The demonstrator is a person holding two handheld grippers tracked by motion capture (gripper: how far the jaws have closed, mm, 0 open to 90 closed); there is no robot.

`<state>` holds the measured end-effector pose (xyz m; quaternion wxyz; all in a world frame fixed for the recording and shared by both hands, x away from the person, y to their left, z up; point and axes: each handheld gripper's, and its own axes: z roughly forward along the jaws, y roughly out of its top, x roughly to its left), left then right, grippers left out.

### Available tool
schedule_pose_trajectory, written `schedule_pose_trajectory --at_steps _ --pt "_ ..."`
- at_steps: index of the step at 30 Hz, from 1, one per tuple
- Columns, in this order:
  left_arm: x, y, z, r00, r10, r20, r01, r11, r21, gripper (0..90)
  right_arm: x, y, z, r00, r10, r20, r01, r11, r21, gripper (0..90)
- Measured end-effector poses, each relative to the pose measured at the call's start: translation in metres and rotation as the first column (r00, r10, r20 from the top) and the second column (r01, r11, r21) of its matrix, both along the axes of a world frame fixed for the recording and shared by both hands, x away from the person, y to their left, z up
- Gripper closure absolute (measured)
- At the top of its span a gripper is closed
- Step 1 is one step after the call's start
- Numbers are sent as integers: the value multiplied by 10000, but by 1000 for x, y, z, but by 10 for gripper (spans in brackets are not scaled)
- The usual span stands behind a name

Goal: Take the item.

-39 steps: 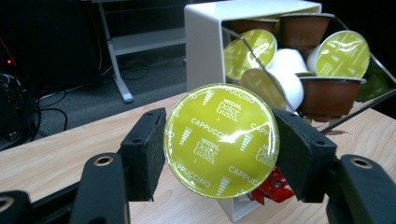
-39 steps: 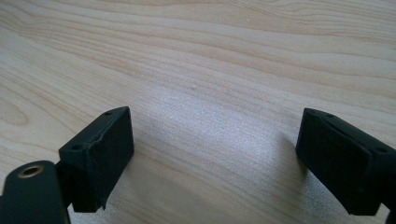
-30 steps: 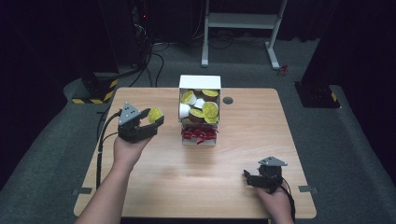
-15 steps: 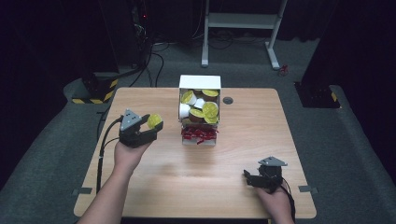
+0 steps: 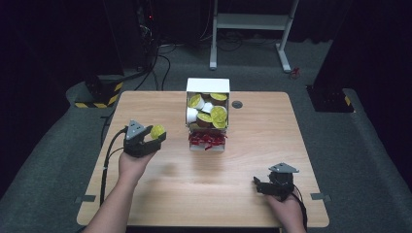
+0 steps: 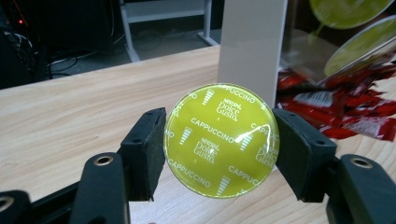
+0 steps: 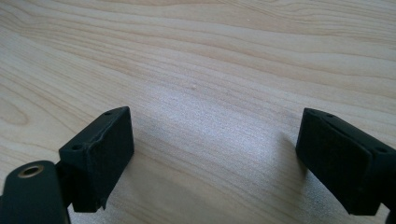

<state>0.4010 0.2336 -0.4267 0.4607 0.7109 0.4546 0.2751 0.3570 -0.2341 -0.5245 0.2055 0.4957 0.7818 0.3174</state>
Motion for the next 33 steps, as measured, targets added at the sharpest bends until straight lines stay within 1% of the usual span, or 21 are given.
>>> schedule_pose_trajectory --at_steps 1,3,4,5,6,7,8,10,12,14,15,16,17,20,21,22,25,26,28,30,33 --pt "1 2 -4 10000 32 -76 -32 10000 -21 384 0 0 0 10000 17 15 -17 10000 -13 113" --pt "2 4 -9 9997 125 -218 -123 9999 68 384 0 0 0 10000 19 15 -19 10000 -11 113" --pt "2 4 -9 9997 125 -218 -123 9999 68 384 0 0 0 10000 19 15 -19 10000 -11 113" --pt "3 6 -14 9991 292 -311 -289 9995 103 384 0 0 0 10000 19 14 -19 10000 -14 113" --pt "3 6 -14 9991 292 -311 -289 9995 103 383 0 0 0 10000 19 14 -19 10000 -14 113" --pt "5 7 -19 9984 367 -435 -360 9992 181 384 0 0 0 10000 16 15 -16 10000 -12 113" --pt "5 7 -19 9984 367 -435 -360 9992 181 383 0 0 0 10000 16 15 -16 10000 -12 113" --pt "8 7 -26 9976 437 -544 -422 9987 292 384 0 0 0 10000 16 14 -16 10000 -11 113" --pt "10 7 -28 9971 497 -567 -484 9985 250 384 0 0 0 10000 16 12 -16 10000 -10 113" --pt "16 9 -38 9952 625 -747 -615 9980 152 384 0 0 0 10000 16 13 -16 10000 -9 113" --pt "16 9 -38 9952 625 -747 -615 9980 152 384 0 0 0 10000 16 13 -16 10000 -9 113" --pt "19 9 -42 9940 680 -857 -669 9976 149 384 0 0 0 10000 17 15 -17 10000 -12 113" --pt "23 9 -48 9922 749 -995 -725 9970 276 384 0 0 0 10000 17 12 -17 10000 -10 113" --pt "26 8 -52 9917 776 -1028 -740 9965 389 384 0 0 0 10000 16 11 -16 10000 -10 113" --pt "29 8 -55 9921 802 -963 -762 9961 440 384 0 0 0 10000 15 13 -15 10000 -10 113" --pt "29 8 -55 9921 802 -963 -762 9961 440 384 0 0 0 10000 18 15 -18 10000 -12 113" --pt "34 5 -58 9908 892 -1021 -846 9952 483 384 0 0 0 10000 -1 2 1 10000 2 113" --pt "38 3 -61 9899 923 -1076 -864 9946 581 384 0 0 0 10000 -1 0 1 10000 3 113" --pt "40 3 -62 9898 941 -1071 -884 9945 570 384 0 0 0 10000 3 6 -3 10000 7 113" --pt "44 3 -66 9874 1073 -1165 -1026 9937 459 384 0 0 0 10000 0 8 0 10000 6 114" --pt "51 1 -74 9824 1228 -1405 -1156 9916 581 384 0 0 0 10000 -4 3 4 10000 2 114"
